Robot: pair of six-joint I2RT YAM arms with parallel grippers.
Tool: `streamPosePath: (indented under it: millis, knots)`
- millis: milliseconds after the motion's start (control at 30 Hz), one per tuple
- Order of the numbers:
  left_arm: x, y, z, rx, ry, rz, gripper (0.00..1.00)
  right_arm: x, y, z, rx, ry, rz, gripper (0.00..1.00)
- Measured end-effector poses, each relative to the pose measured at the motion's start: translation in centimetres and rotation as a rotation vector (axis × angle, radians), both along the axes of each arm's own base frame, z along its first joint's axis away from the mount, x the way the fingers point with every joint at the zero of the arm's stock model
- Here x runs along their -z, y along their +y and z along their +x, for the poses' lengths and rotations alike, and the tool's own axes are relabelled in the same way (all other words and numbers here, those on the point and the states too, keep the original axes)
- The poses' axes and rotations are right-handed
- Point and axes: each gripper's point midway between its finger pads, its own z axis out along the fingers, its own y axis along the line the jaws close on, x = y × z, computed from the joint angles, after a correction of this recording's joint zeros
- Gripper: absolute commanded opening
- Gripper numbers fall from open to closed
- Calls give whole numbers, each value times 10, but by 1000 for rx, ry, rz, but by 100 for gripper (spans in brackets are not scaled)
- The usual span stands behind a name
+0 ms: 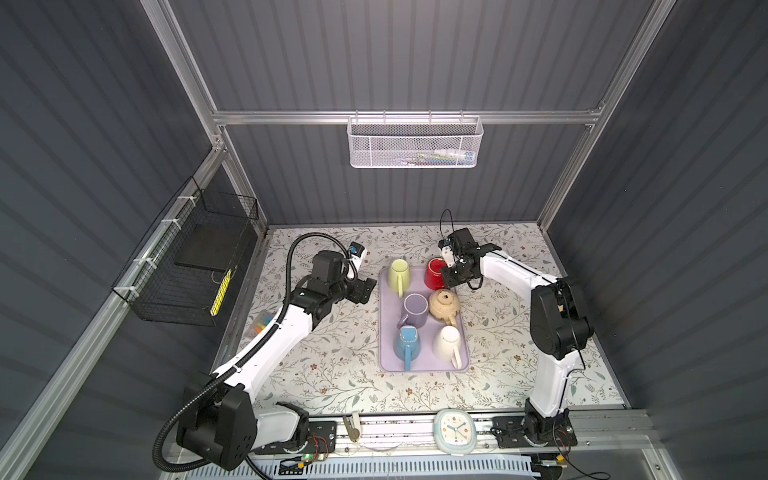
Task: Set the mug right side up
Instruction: 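Lower the right gripper and close it on the red mug's base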
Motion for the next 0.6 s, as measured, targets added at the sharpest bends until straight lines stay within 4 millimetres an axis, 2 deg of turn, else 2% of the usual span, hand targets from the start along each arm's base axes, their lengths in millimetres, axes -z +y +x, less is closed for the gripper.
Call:
streamPosePath:
  millis: [600]
  knots:
    - [0,-2,-1,8,-1,2,86,16,0,1,1,25,-10,30]
